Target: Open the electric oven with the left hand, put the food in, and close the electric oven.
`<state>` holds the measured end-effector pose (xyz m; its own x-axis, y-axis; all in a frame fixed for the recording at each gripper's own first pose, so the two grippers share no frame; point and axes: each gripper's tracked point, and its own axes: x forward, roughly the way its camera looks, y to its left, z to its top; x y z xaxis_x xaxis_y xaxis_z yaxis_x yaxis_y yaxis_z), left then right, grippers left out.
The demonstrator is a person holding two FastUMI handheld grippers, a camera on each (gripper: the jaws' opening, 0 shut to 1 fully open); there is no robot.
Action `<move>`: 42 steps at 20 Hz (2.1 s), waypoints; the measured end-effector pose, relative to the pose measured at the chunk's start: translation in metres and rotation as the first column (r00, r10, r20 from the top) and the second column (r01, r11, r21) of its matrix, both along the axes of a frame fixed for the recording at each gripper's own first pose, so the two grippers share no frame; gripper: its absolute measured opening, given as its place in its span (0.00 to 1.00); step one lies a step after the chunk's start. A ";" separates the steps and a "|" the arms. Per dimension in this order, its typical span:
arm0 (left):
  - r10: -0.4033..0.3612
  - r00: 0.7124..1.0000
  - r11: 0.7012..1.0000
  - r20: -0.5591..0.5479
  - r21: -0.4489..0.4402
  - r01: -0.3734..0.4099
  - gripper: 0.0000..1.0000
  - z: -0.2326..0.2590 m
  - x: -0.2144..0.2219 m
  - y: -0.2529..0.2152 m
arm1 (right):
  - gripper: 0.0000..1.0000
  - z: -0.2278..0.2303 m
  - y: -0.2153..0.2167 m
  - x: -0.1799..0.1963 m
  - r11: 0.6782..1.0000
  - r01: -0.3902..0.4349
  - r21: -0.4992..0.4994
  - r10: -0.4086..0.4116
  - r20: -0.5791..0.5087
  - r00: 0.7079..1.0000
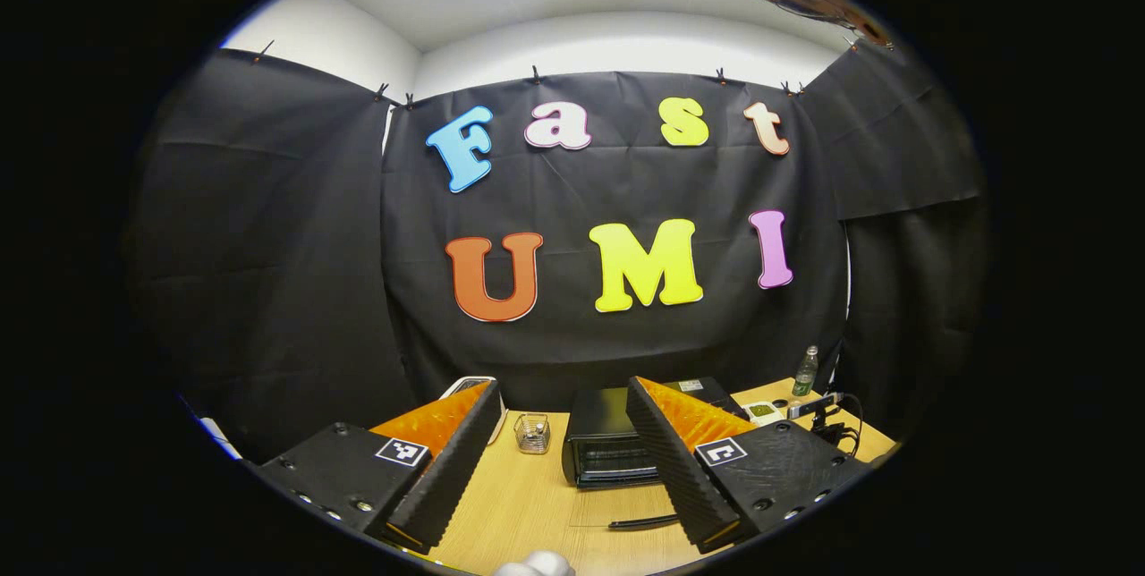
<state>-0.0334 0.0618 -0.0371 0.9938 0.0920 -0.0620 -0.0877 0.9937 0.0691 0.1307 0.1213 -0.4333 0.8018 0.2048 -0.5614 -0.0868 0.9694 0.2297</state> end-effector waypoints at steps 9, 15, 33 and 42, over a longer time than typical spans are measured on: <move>0.001 1.000 1.000 -0.018 0.023 -0.001 0.93 -0.008 -0.001 0.016 | 0.82 0.038 0.110 0.012 0.940 -0.037 0.339 0.023 0.046 0.999; -0.001 0.999 0.999 -0.036 0.048 0.003 0.93 -0.013 -0.002 0.026 | 0.82 0.015 0.163 0.023 0.846 0.052 0.530 -0.030 -0.049 0.998; -0.030 0.996 0.997 -0.079 0.070 0.036 0.95 -0.037 0.006 0.044 | 0.82 0.017 0.207 0.092 0.733 0.184 0.655 -0.175 -0.079 0.981; -0.033 0.995 0.998 -0.093 0.058 0.038 0.95 -0.042 0.006 0.047 | 0.78 0.019 0.186 0.127 0.750 0.304 0.588 -0.278 -0.137 0.951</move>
<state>-0.0272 0.1086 -0.0788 0.9869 0.0633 -0.1484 -0.0432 0.9899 0.1348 0.2574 0.3076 -0.4147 0.8587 0.2677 -0.4370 0.1980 0.6133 0.7647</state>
